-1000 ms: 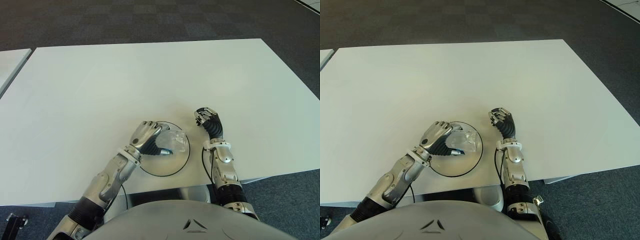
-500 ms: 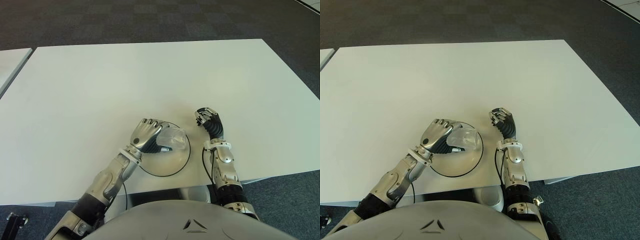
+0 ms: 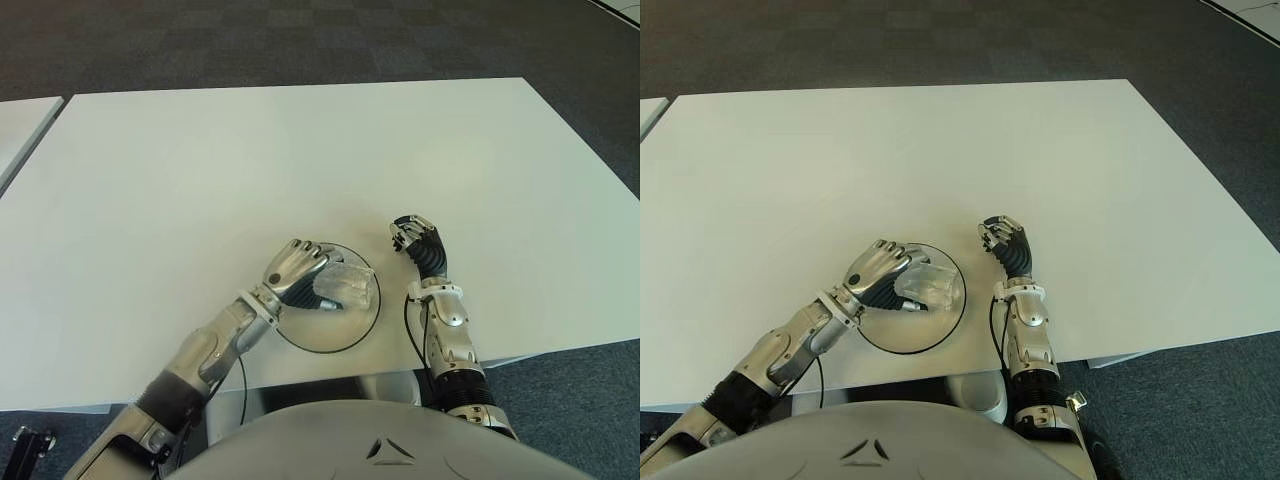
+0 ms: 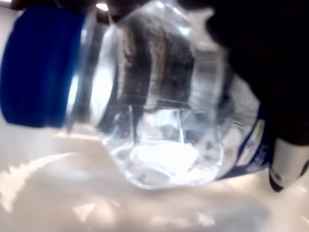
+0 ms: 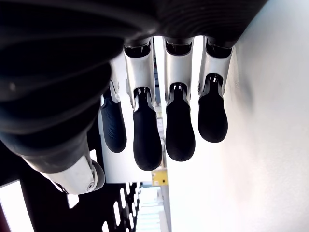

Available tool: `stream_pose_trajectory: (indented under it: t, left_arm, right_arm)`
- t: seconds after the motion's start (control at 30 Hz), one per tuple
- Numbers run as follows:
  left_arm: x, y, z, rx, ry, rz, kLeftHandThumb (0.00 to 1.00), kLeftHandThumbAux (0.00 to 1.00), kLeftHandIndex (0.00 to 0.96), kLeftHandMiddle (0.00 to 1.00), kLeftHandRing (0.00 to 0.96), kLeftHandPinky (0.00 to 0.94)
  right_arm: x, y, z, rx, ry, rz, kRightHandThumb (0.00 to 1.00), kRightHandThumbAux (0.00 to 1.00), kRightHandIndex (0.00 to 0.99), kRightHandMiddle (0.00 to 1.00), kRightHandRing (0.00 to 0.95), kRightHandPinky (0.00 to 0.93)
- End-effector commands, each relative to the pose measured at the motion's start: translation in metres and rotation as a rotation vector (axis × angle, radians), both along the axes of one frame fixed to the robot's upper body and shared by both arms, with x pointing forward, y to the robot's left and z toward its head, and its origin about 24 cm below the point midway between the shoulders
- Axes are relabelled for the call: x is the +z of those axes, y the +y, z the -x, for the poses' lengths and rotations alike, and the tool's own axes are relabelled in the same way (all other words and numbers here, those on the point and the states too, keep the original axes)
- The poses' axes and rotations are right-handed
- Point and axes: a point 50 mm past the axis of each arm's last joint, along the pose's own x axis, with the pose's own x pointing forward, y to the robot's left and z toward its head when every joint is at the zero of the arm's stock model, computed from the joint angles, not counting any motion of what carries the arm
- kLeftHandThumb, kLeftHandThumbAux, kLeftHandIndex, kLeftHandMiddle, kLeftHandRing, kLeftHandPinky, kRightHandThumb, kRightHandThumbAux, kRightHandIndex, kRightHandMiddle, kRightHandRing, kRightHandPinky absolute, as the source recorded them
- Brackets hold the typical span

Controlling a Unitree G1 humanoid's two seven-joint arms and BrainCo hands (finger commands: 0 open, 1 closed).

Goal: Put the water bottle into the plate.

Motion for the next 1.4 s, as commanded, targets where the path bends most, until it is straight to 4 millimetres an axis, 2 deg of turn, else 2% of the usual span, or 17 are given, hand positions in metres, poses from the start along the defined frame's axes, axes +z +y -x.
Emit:
stream_pose_trajectory:
  t: [0.03,0.23,0.43,0.57,0.77,1.4]
  left_arm:
    - [0.002,-0.001,0.0,-0.019,0.041,0.004,0.154,0.618,0.251,0.312,0.298,0.255]
    - [0.005,0.0,-0.001,-0.025,0.059,-0.003,0.027,0.587,0.193,0.232,0.197,0.119]
    - [0.007,0.001,0.0,-0.024,0.066,-0.009,0.002,0.533,0.103,0.145,0.101,0.016]
    - [0.009,0.002,0.001,-0.025,0.066,-0.015,0.0,0.502,0.043,0.077,0.038,0.003]
    - [0.013,0.002,0.002,-0.035,0.053,-0.009,0.0,0.469,0.004,0.009,0.003,0.0]
    - [0.017,0.004,0.005,-0.011,-0.061,0.05,0.024,0.341,0.0,0.0,0.0,0.0]
  right_arm:
    - [-0.011,-0.001,0.007,-0.016,0.065,-0.014,0.707,0.725,0.437,0.66,0.658,0.666]
    - [-0.011,0.0,0.007,-0.017,0.066,-0.017,0.708,0.725,0.437,0.662,0.658,0.668]
    - [-0.011,0.0,0.007,-0.016,0.064,-0.016,0.708,0.725,0.437,0.664,0.658,0.666]
    - [-0.011,0.0,0.007,-0.011,0.064,-0.021,0.708,0.725,0.437,0.664,0.658,0.662]
    - [-0.012,0.0,0.007,-0.011,0.063,-0.017,0.707,0.725,0.437,0.664,0.656,0.659]
    - [-0.013,0.0,0.008,-0.015,0.068,-0.009,0.708,0.725,0.437,0.666,0.662,0.674]
